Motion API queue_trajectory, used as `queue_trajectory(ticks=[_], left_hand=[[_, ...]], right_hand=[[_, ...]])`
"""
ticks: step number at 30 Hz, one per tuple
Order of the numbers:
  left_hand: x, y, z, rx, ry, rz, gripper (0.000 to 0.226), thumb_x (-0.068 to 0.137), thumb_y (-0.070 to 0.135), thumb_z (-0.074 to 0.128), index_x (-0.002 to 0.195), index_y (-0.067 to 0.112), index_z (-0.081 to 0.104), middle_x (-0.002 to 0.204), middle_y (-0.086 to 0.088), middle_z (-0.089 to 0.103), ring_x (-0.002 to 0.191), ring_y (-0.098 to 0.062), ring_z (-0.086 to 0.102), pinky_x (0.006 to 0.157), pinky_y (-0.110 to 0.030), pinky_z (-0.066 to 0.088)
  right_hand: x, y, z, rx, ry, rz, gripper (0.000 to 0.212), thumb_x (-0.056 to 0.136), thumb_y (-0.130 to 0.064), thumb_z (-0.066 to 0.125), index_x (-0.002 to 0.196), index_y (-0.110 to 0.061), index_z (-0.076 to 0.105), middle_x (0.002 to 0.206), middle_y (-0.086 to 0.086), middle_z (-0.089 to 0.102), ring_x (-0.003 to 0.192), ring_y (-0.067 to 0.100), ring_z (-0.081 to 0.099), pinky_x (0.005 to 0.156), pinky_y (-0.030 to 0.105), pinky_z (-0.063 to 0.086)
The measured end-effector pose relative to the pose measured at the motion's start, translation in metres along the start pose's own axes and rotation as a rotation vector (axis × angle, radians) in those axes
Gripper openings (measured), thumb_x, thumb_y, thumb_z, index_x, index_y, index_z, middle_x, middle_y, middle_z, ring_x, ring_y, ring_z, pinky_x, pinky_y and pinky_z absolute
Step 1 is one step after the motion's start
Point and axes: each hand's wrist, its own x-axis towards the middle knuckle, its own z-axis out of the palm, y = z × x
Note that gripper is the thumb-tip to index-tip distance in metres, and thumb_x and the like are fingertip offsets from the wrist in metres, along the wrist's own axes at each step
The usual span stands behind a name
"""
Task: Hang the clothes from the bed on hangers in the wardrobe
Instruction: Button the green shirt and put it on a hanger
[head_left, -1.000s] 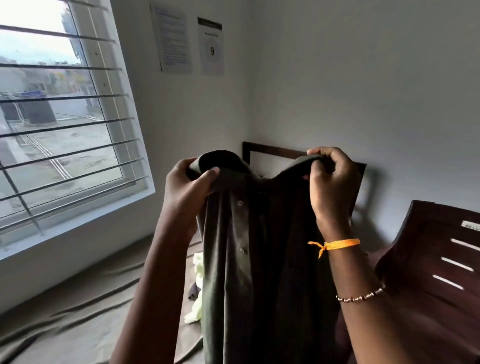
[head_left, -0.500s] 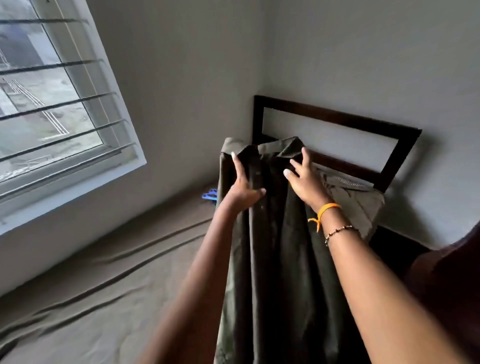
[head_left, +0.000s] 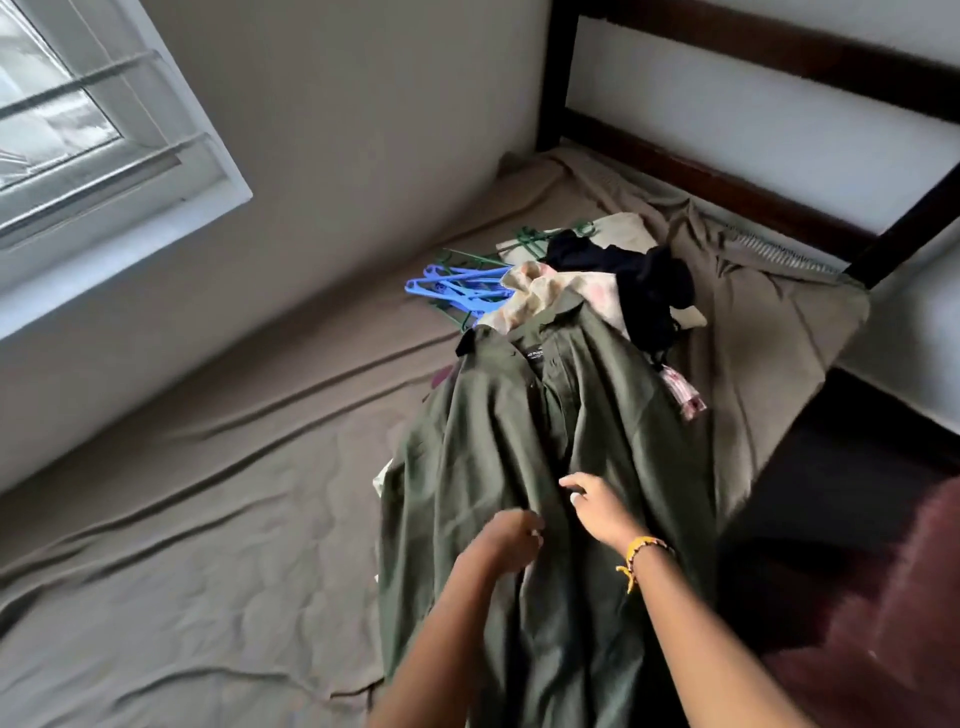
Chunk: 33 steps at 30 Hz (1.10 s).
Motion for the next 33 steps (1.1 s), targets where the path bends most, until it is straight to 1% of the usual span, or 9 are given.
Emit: queue_trajectory(ticks=[4,7,9,12,18,22,24,30,33], left_hand=[[0.042,0.025,-0.039,-0.149,0.301,0.103,0.042,0.082,-0.007,0.042,0.116,0.005,0.063,0.118,-0.017,0.061,0.111,-0.032,0.056,0.095,-0.030,0.041],[0.073,0.041,-0.050,0.011,0.441,0.155,0.039,0.084,0.003,0.052,0.121,0.013,0.058,0.122,-0.012,0.053,0.114,-0.034,0.047,0.093,-0.041,0.040],[0.084,0.040,-0.048,0.212,0.423,0.080,0.039,0.087,0.012,0.054,0.126,0.016,0.053,0.129,-0.008,0.046,0.120,-0.032,0.039,0.091,-0.043,0.038],[0.087,0.023,-0.033,0.384,0.260,-0.090,0.031,0.092,0.007,0.046,0.121,0.010,0.055,0.128,-0.008,0.045,0.119,-0.031,0.043,0.093,-0.040,0.040],[0.093,0.002,-0.034,0.157,0.131,-0.355,0.031,0.085,0.006,0.048,0.112,0.009,0.063,0.118,-0.013,0.060,0.112,-0.034,0.057,0.090,-0.039,0.046],[0.120,0.030,-0.060,0.013,0.552,-0.262,0.021,0.082,0.008,0.048,0.094,0.008,0.066,0.103,-0.012,0.062,0.098,-0.035,0.057,0.079,-0.042,0.047],[0.133,0.038,-0.062,-0.044,0.688,-0.239,0.019,0.085,0.005,0.047,0.099,0.005,0.059,0.108,-0.014,0.056,0.100,-0.035,0.051,0.080,-0.046,0.045],[0.147,0.014,-0.053,-0.041,0.601,-0.467,0.016,0.090,0.010,0.049,0.106,0.006,0.054,0.114,-0.011,0.052,0.106,-0.032,0.051,0.077,-0.043,0.041],[0.147,0.009,-0.056,-0.089,0.589,-0.490,0.015,0.090,0.015,0.054,0.100,0.006,0.061,0.109,-0.011,0.057,0.104,-0.035,0.054,0.077,-0.044,0.043]], right_hand=[[0.042,-0.024,-0.027,-0.024,0.172,-0.127,0.038,0.081,0.016,0.041,0.109,0.005,0.065,0.116,0.020,0.060,0.110,0.030,0.056,0.090,0.014,0.032],[0.071,-0.031,-0.034,0.001,0.208,-0.165,0.033,0.083,0.013,0.047,0.111,0.005,0.063,0.117,0.020,0.053,0.105,0.032,0.056,0.092,0.018,0.037],[0.086,-0.030,-0.033,-0.018,0.199,-0.159,0.030,0.083,0.004,0.055,0.112,-0.001,0.061,0.117,0.016,0.050,0.099,0.033,0.057,0.092,0.034,0.043],[0.104,-0.026,-0.034,-0.104,0.216,-0.119,0.022,0.081,-0.007,0.064,0.100,-0.005,0.056,0.112,0.014,0.049,0.096,0.034,0.055,0.083,0.039,0.042],[0.138,-0.028,-0.045,-0.194,0.168,0.013,0.035,0.081,-0.030,0.065,0.101,-0.006,0.049,0.111,0.016,0.056,0.101,0.036,0.057,0.078,0.040,0.047],[0.146,-0.034,-0.042,-0.261,0.205,0.057,0.039,0.078,-0.029,0.060,0.106,-0.005,0.047,0.108,0.018,0.058,0.099,0.039,0.059,0.073,0.040,0.047],[0.148,-0.030,-0.040,-0.195,0.234,0.060,0.030,0.077,-0.020,0.059,0.100,-0.004,0.049,0.103,0.019,0.060,0.095,0.038,0.059,0.071,0.039,0.045],[0.147,-0.005,-0.038,0.374,0.264,0.177,0.015,0.079,0.001,0.063,0.093,-0.002,0.066,0.090,0.016,0.071,0.075,0.022,0.063,0.073,0.027,0.049],[0.140,0.005,-0.039,0.600,0.270,0.209,0.014,0.080,0.003,0.065,0.084,-0.010,0.062,0.078,0.010,0.068,0.070,0.013,0.060,0.076,0.033,0.051]])
